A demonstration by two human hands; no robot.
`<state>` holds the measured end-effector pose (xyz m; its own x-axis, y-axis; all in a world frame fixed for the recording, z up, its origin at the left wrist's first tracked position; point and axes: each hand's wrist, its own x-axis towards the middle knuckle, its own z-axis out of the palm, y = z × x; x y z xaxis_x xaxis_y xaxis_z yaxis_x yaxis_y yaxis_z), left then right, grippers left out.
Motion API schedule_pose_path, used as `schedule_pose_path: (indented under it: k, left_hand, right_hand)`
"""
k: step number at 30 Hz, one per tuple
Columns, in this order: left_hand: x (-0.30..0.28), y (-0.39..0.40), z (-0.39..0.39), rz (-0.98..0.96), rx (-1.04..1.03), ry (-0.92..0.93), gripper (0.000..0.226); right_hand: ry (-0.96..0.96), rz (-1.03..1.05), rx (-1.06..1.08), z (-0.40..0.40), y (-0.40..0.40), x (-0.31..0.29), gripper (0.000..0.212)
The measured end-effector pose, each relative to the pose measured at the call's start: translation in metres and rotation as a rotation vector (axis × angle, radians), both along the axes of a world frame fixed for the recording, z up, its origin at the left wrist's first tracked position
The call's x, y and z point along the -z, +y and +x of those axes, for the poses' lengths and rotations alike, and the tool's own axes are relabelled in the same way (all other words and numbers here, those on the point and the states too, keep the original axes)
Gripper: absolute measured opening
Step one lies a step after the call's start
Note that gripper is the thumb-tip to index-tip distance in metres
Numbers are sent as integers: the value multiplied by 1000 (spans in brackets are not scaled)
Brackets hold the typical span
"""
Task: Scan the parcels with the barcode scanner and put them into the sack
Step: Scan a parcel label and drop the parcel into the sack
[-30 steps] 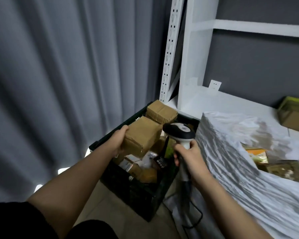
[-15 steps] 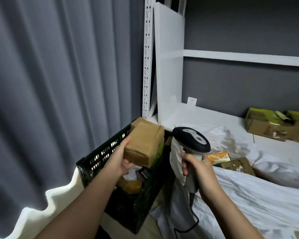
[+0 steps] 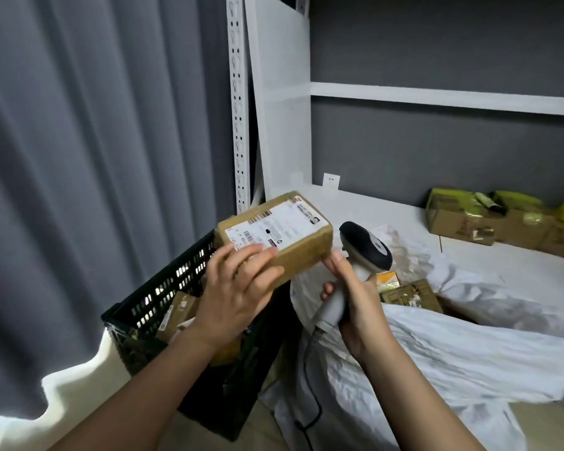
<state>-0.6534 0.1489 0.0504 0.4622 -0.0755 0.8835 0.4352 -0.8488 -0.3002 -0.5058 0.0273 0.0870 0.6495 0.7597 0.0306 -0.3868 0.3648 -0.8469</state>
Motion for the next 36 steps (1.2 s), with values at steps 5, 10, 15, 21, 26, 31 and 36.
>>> schedule_pose_path:
  k: [5,10,15,21,26,31,36]
  left_hand:
    - [1,-7,-5,133,47,79,33]
    - [-2,-11,-9,128,31,132,51]
    - [-6,-32,-4,-997,181,-147,105]
    - [-16,-34,5,-2080,645,-326,80]
    - [-25,-23,-3,-2135,732,-420,53]
    - [-21,-3,-12,-2070,711,-505,57]
    - [-12,11,-13,-2022,565,-638,48]
  right_hand:
    - [25,-13,-24,7,1,-1,78]
    - [34,-66,4,10,6,8,80]
    - [144,42,146,8,13,11,68]
    - [47,14,189,-7,19,14,58]
    - [-64,-77,179,-9,17,11,58]
    - [-174,-129,158,-3,8,9,33]
    - [-326,-93,-12,-13,3,11,24]
